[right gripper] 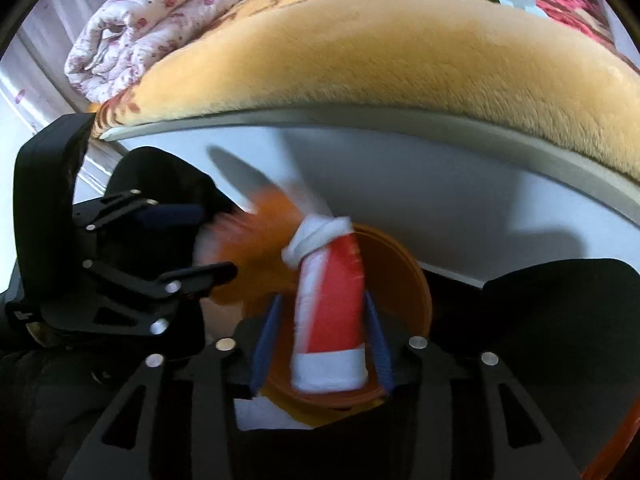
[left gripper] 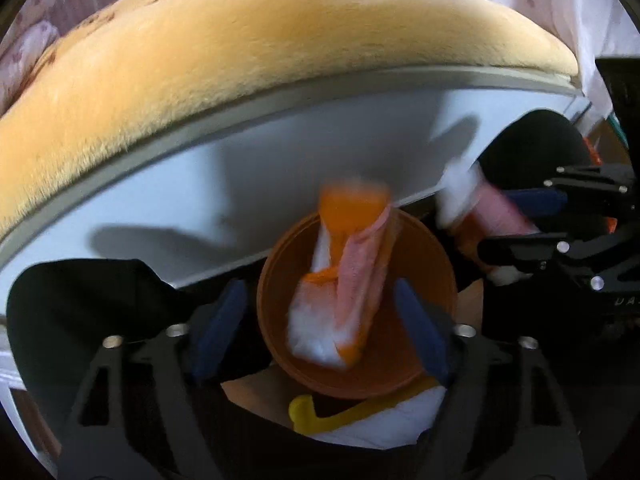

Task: Collect trash
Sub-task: 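Move both tools over the orange bucket and release the wrapper and bag, then grasp the green snack bag with the right tool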

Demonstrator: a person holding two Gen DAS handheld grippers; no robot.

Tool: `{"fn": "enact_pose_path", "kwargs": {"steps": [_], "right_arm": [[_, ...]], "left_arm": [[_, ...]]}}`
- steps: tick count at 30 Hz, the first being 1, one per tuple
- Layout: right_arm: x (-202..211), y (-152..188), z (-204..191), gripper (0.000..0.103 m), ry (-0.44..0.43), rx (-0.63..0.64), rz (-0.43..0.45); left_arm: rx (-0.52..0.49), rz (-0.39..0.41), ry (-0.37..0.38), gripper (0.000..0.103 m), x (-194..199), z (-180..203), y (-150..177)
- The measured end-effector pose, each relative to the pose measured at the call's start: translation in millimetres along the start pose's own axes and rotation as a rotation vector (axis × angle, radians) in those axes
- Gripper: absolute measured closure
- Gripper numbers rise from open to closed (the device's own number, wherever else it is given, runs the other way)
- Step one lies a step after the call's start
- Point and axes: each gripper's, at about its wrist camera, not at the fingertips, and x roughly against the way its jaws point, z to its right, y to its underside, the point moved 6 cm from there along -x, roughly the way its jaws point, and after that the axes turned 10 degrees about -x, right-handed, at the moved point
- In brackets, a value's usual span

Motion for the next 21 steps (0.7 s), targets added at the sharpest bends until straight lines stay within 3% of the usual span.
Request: {"fn": "enact_pose_path", "kwargs": {"steps": [15, 19, 21], "right_arm": [[17, -13, 20, 0.055, 0.017, -0.041, 0.036], [45, -30, 11, 0.055, -0.001, -0.009, 0.102], [71, -49, 4, 0.052, -0.006, 0.054, 0.171]], "left_arm": [[0.031, -0.02, 0.003, 0.026, -3, -12, -4], [-0.015, 0.071, -0.045, 0.026, 31, -16, -20], [-0.051, 0.162, -0.083, 0.017, 61, -20, -36]]}}
